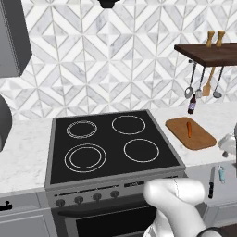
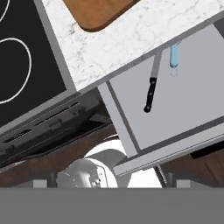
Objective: Place the appropriate cutting tool for cutting the carrot skin on the cutting board.
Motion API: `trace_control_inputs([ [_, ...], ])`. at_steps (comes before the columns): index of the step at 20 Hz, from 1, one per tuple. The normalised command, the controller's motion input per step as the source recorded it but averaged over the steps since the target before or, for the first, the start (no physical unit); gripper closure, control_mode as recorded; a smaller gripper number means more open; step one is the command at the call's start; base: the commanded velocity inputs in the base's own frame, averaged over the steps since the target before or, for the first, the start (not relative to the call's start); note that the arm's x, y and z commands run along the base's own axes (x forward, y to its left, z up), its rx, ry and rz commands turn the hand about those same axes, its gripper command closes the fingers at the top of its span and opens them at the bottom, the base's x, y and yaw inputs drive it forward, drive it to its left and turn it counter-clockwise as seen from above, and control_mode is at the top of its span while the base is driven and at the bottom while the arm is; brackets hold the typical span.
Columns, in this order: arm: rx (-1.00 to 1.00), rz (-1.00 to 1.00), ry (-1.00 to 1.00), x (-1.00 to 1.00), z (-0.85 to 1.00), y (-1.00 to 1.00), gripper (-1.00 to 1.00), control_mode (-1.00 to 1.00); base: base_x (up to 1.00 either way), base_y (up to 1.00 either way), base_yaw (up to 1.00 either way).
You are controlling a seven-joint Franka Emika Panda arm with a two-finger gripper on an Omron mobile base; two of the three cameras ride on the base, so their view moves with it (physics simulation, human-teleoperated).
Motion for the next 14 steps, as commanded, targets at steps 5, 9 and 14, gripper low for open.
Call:
trace_control_inputs([
  [5, 0.08, 0.00, 0.06, 0.00, -0.69, -1.00, -1.00, -1.00, 0.00, 0.00, 0.00],
  [9, 0.06, 0.01, 0.11, 0.00, -0.63, -0.83, -1.00, -1.00, 0.00, 0.00, 0.00],
  [14, 0.01, 0.06, 0.18, 0.19, -0.63, -0.43, -1.00, -1.00, 0.00, 0.00, 0.00],
])
